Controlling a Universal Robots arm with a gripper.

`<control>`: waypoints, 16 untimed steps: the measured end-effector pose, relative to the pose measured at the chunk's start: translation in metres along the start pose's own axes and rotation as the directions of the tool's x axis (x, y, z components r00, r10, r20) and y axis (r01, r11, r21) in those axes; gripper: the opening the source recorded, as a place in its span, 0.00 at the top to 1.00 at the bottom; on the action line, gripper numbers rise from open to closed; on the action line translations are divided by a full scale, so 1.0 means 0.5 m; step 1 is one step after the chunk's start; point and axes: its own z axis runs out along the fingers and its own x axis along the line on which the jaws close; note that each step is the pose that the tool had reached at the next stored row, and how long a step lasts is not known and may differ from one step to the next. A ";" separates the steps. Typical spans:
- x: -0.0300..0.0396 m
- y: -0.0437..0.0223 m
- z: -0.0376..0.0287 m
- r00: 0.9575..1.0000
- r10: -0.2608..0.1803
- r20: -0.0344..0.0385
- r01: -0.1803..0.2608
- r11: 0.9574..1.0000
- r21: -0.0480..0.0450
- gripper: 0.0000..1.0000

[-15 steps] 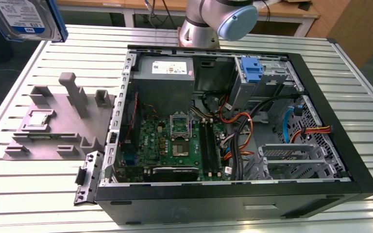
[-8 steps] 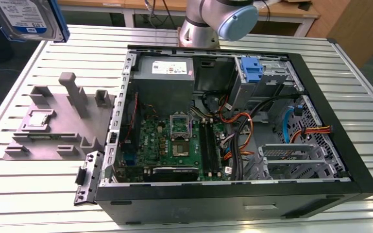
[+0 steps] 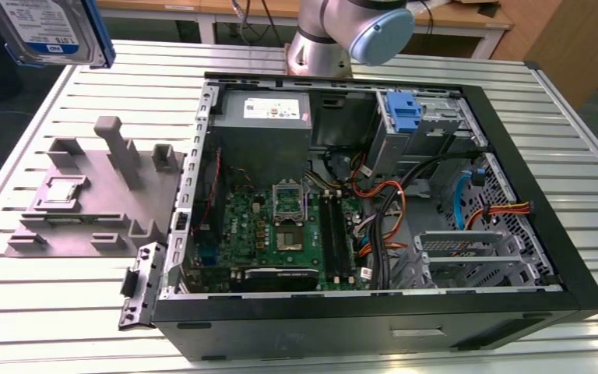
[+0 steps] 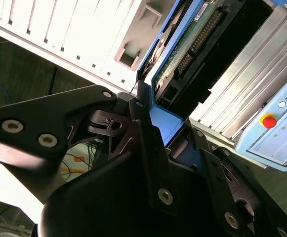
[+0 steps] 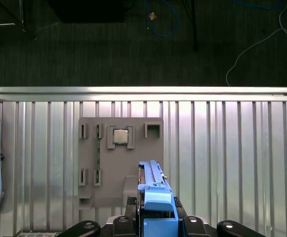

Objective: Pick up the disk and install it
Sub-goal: 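Pick up the disk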

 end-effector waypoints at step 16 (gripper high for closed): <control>0.000 -0.018 0.000 1.000 0.000 0.000 0.000 1.000 0.000 0.63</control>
